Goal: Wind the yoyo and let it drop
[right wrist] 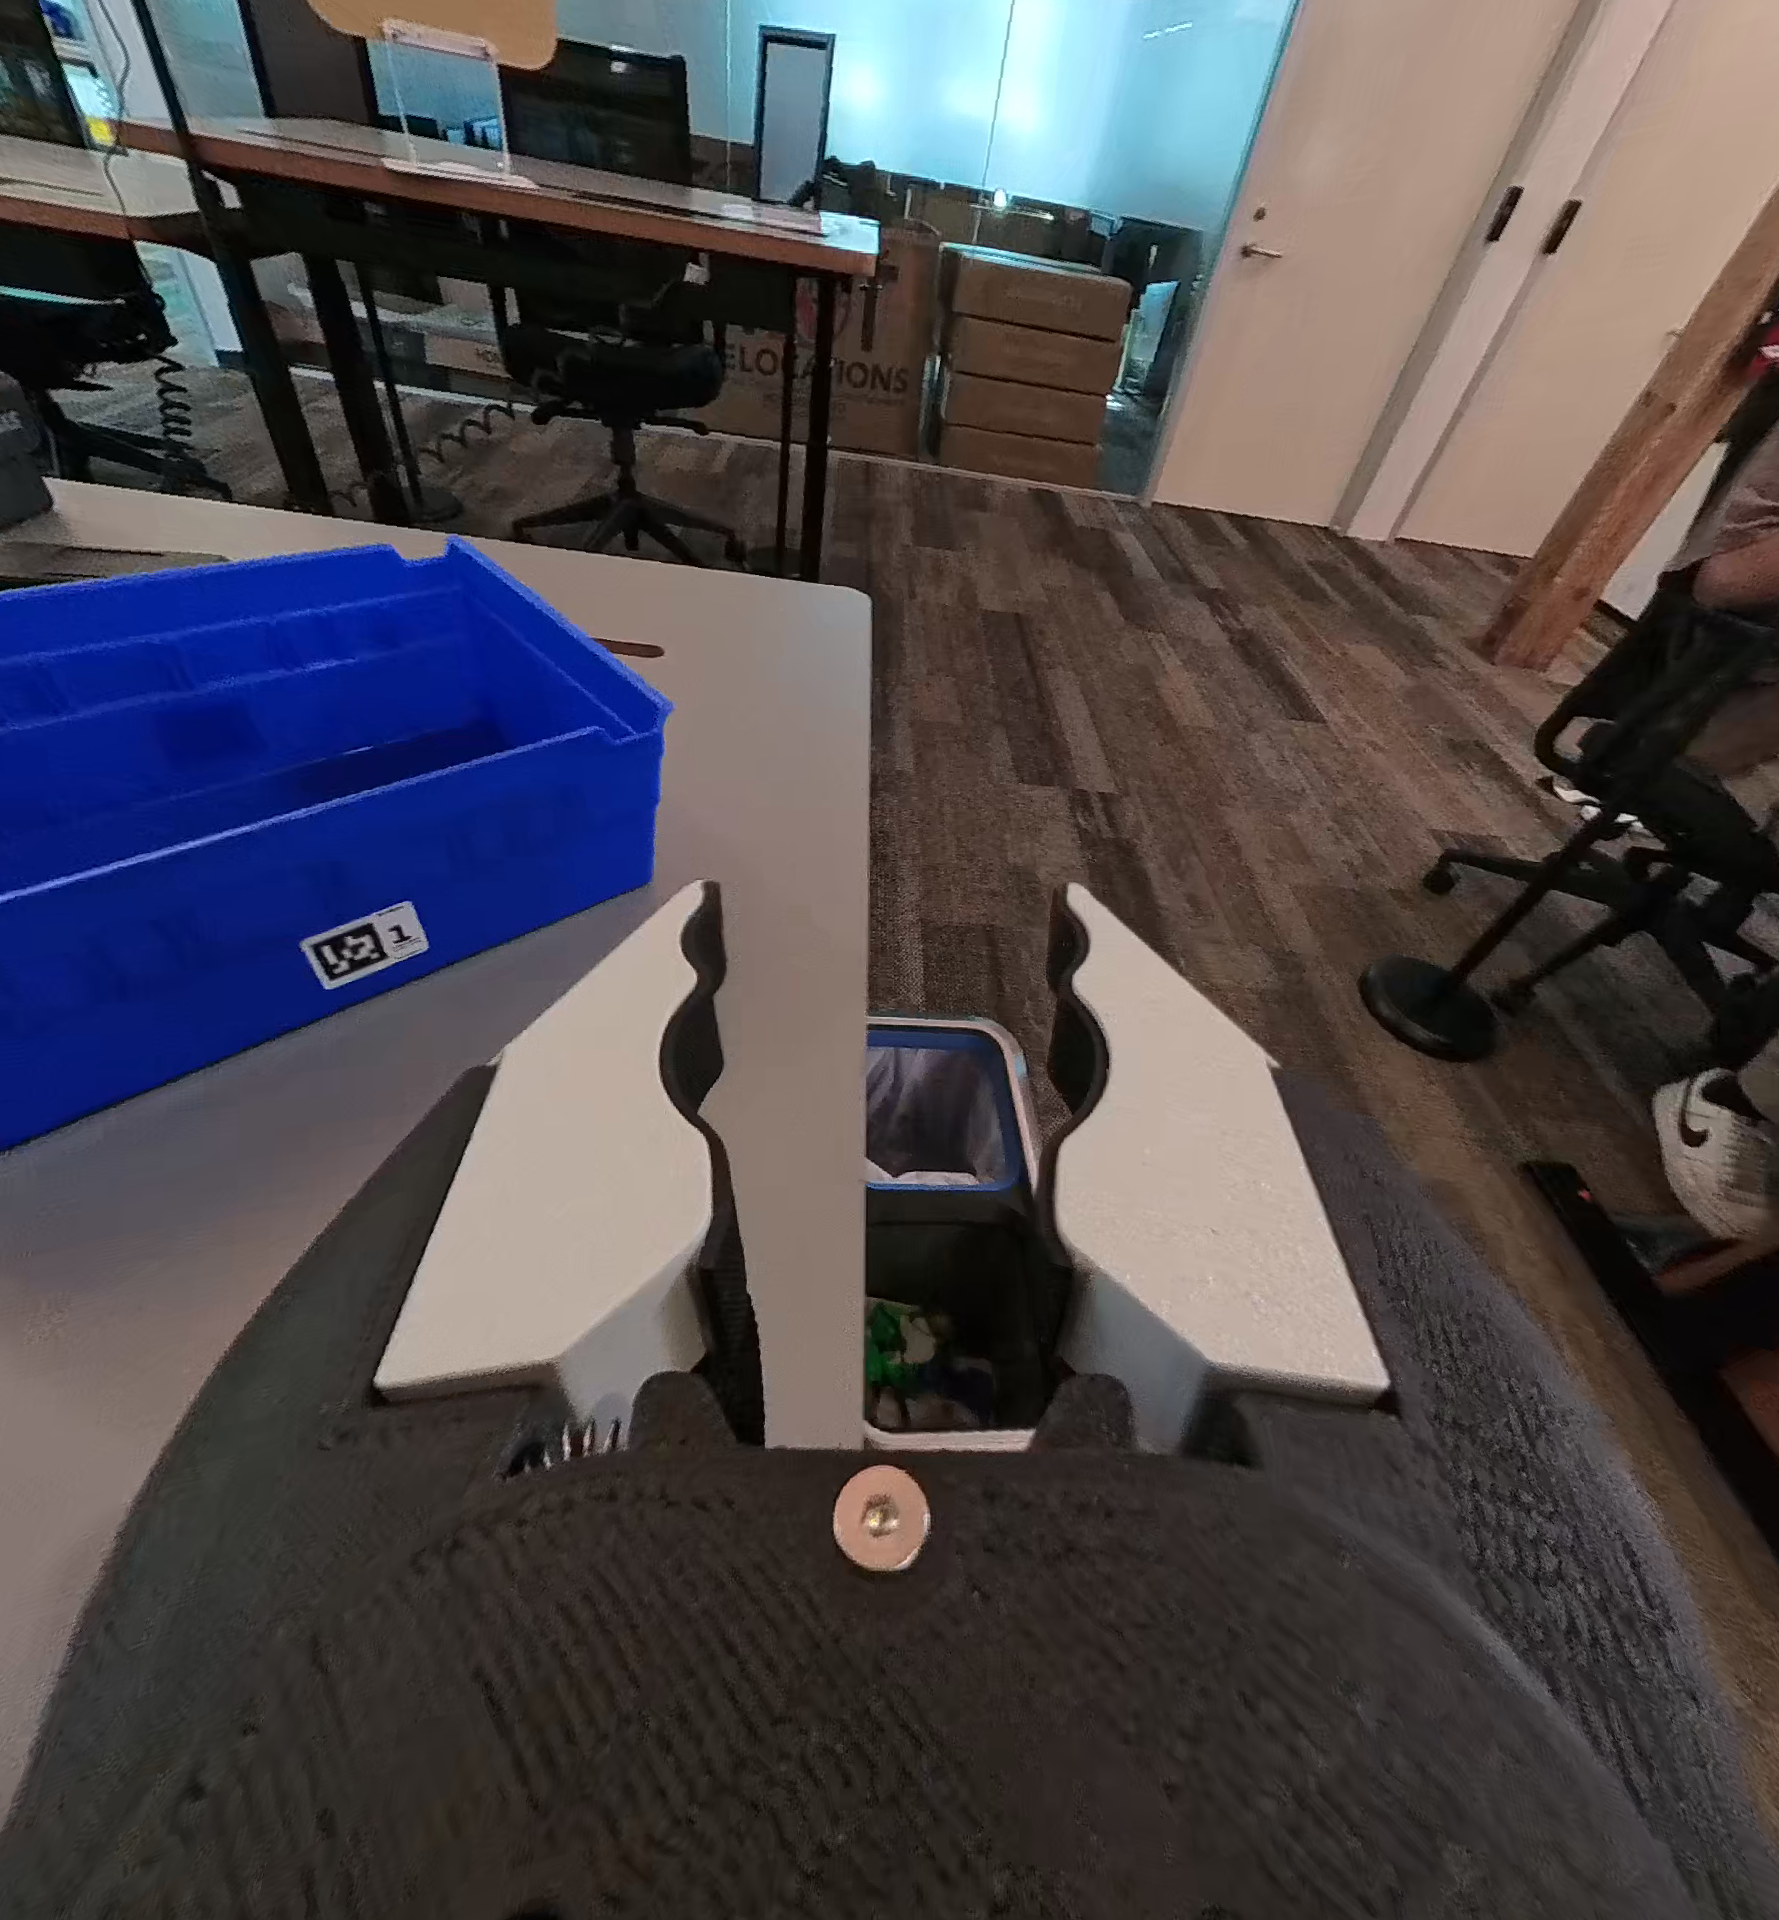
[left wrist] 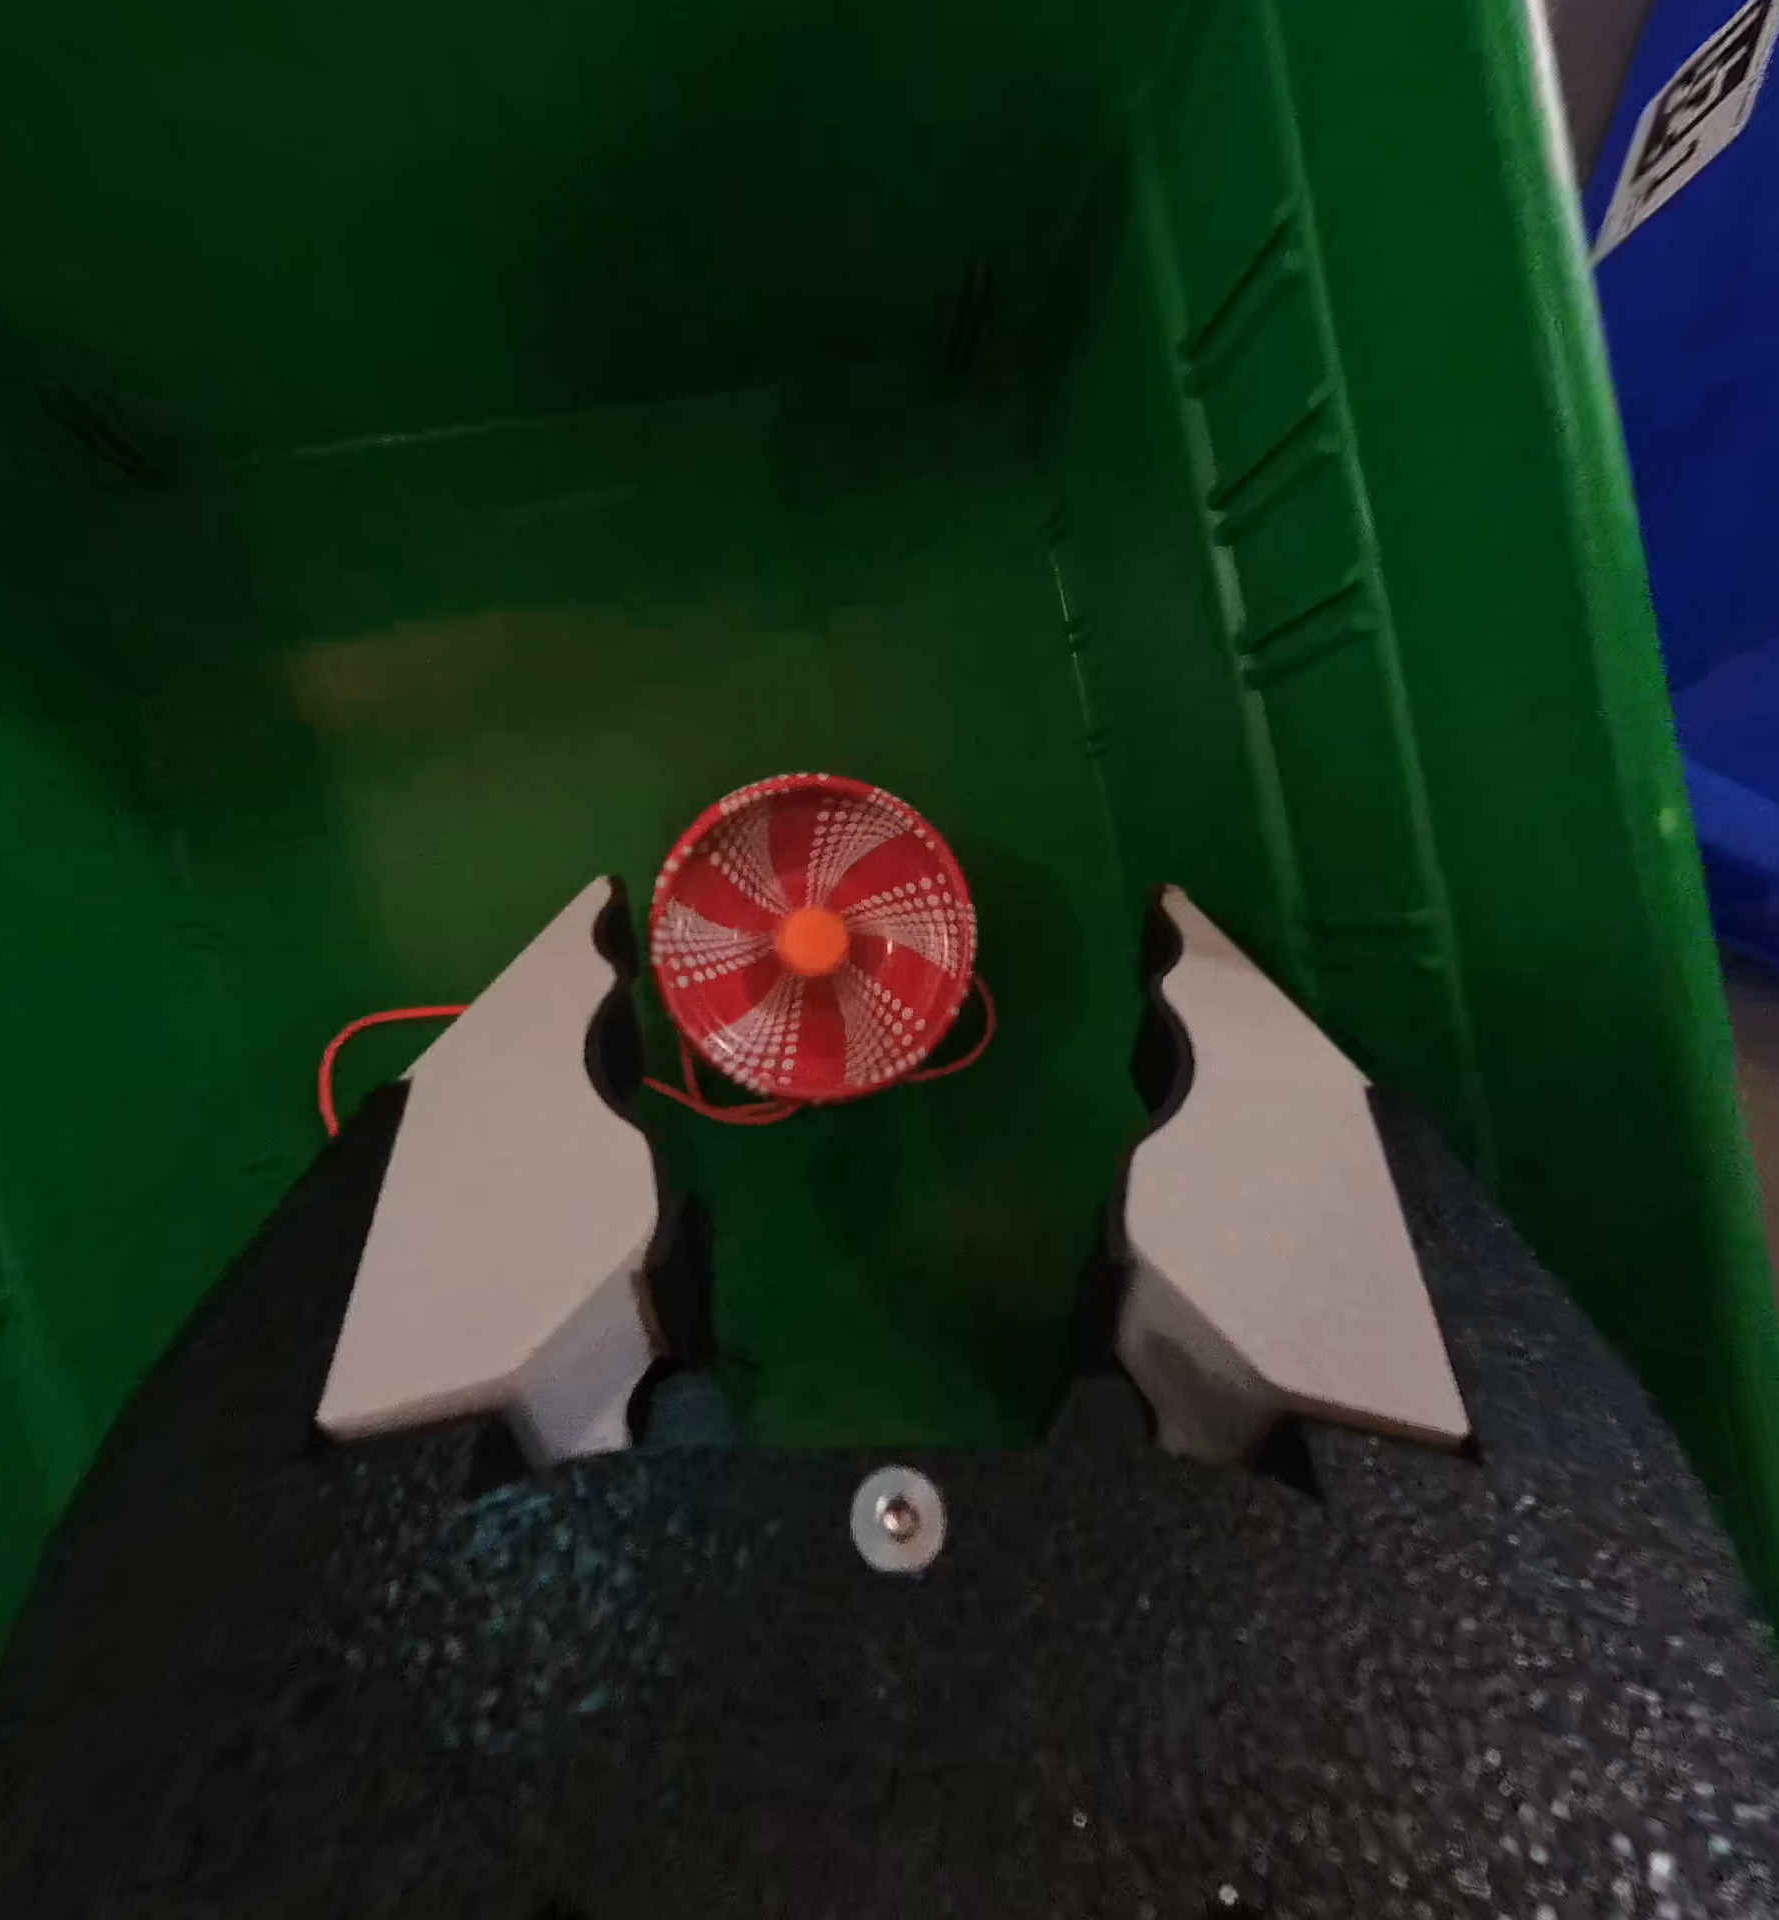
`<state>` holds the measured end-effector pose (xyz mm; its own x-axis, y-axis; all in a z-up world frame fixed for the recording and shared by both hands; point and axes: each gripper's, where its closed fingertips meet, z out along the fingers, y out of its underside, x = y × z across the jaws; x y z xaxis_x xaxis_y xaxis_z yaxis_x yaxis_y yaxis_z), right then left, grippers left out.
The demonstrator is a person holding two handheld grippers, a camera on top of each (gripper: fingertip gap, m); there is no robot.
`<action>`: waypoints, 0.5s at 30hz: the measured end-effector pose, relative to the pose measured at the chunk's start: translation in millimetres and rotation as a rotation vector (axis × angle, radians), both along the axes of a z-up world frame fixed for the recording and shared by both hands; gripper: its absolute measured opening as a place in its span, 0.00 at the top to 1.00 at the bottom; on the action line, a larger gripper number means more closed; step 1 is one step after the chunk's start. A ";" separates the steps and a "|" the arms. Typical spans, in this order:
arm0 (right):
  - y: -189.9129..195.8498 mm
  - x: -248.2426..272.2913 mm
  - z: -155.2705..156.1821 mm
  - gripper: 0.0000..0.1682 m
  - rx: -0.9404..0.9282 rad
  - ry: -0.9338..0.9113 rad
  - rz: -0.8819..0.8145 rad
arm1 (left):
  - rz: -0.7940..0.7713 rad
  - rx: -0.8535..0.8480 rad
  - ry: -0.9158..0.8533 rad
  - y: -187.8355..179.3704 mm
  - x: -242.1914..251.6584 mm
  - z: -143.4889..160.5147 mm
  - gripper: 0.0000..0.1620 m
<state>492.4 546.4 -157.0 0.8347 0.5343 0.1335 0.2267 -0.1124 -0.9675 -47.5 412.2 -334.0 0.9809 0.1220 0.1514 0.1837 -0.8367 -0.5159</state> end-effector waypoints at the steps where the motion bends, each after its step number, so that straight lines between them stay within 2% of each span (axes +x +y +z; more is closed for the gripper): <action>1: -1.0 -4.0 -0.3 0.63 -0.001 -0.001 0.011 | -0.001 -0.023 -0.009 2.1 1.3 -4.7 0.43; 2: -1.8 -8.4 -0.8 0.63 -0.001 -0.004 0.023 | -0.002 -0.050 -0.015 3.0 2.3 -9.0 0.49; 3: -2.5 -13.2 -0.7 0.64 0.001 -0.009 0.034 | -0.006 -0.076 -0.010 3.1 1.9 -12.3 0.61; 6: -5.4 -23.5 0.8 0.64 0.014 -0.025 0.067 | -0.032 -0.069 0.054 5.6 -0.2 -10.4 0.61; 8: -6.6 -30.7 3.6 0.64 0.021 -0.024 0.090 | -0.034 -0.009 0.108 6.3 -2.9 1.4 0.61; 11: -4.2 -40.8 17.3 0.64 0.070 -0.041 0.136 | 0.019 0.183 0.196 2.0 -8.6 44.6 0.61; 15: 0.7 -70.0 61.7 0.67 0.132 0.027 0.240 | 0.039 0.543 0.289 -20.6 7.1 143.6 0.62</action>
